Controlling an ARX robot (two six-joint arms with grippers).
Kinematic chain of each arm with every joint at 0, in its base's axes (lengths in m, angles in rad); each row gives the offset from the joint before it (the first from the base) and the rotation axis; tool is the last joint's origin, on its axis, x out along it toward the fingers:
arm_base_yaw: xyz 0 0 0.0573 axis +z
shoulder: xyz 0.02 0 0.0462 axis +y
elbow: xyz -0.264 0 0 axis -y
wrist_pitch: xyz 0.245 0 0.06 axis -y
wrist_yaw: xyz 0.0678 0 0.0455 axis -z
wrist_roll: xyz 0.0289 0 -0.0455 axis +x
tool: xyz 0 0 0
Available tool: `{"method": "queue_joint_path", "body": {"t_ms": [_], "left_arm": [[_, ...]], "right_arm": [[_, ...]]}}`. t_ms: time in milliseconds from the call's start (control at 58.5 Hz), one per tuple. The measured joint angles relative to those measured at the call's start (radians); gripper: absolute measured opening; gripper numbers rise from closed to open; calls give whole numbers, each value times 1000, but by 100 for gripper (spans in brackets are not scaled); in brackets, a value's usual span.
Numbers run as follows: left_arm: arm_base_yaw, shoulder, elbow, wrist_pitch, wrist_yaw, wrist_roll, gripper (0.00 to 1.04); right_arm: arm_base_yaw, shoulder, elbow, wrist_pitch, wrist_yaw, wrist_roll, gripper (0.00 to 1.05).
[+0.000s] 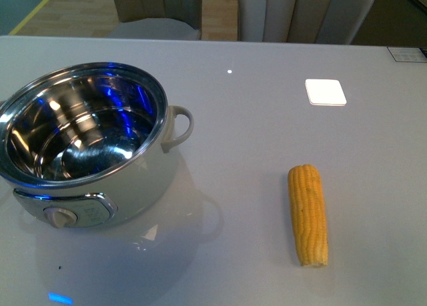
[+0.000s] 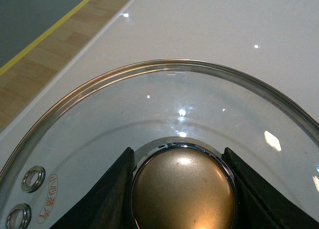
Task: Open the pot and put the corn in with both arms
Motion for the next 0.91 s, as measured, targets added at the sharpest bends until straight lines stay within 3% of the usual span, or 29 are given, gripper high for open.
{"method": "queue_joint_path", "body": {"t_ms": [479,753,906], "left_arm": [[-14,92,71,-7,-24,-16,45],[-19,-45,-15,-9,-12,-51,99],[5,-219,-112,-40,0,-77,98]], "right_arm": [[0,0,0,0,0,0,96],[0,0,0,0,0,0,96],[0,0,0,0,0,0,96]]}}
